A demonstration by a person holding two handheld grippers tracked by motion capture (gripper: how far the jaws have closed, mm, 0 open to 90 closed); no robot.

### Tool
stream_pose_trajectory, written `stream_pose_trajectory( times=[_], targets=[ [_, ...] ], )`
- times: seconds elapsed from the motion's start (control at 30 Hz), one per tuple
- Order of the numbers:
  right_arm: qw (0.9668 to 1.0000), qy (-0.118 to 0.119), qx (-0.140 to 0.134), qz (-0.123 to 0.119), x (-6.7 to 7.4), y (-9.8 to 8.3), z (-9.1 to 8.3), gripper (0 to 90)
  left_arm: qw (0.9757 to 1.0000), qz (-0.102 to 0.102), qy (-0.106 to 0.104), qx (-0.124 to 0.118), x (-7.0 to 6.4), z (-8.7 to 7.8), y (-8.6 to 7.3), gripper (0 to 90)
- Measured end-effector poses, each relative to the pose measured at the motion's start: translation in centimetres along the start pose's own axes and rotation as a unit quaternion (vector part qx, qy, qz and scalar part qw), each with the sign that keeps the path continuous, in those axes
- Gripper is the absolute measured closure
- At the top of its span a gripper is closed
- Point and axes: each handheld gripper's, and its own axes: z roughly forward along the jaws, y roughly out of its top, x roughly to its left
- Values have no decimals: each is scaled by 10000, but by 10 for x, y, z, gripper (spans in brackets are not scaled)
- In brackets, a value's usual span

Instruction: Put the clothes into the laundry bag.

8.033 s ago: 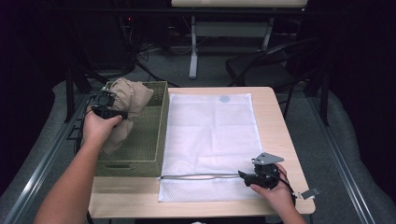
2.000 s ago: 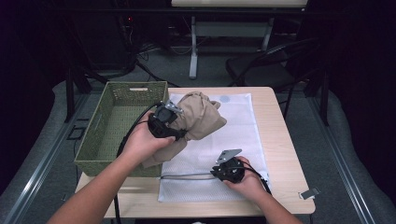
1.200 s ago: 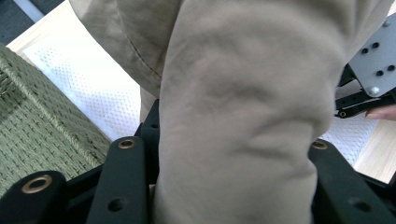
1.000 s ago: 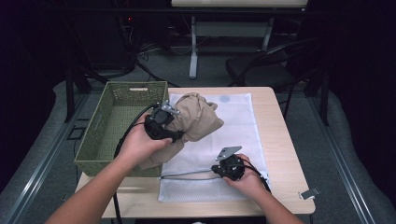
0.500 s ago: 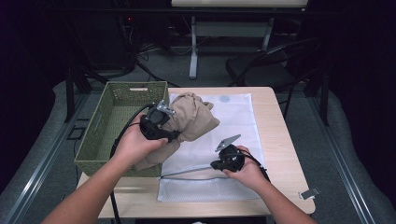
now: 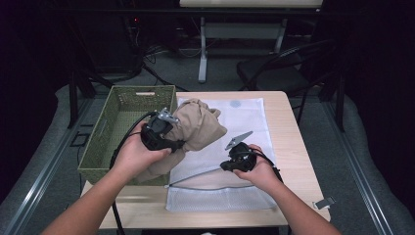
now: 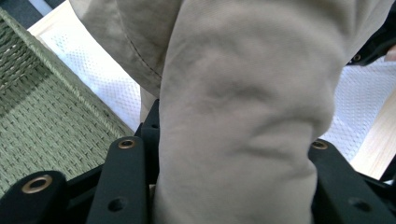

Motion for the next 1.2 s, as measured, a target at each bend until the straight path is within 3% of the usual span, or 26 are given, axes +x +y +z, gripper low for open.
stream_pose_trajectory(
  times=[0.4, 0.7, 1.2],
  targets=[
    [9998, -143, -77, -113, -1, 9, -9, 886, 10000, 15, 4, -46, -3, -7, -6, 546],
    [9995, -167, -254, -38, -7, 19, -15, 886, 10000, -36, 6, -53, -1, -8, -10, 546],
    [9994, -200, -289, -26, -17, 41, -17, 887, 10000, -62, 3, -34, 1, -10, -14, 546]
  ],
)
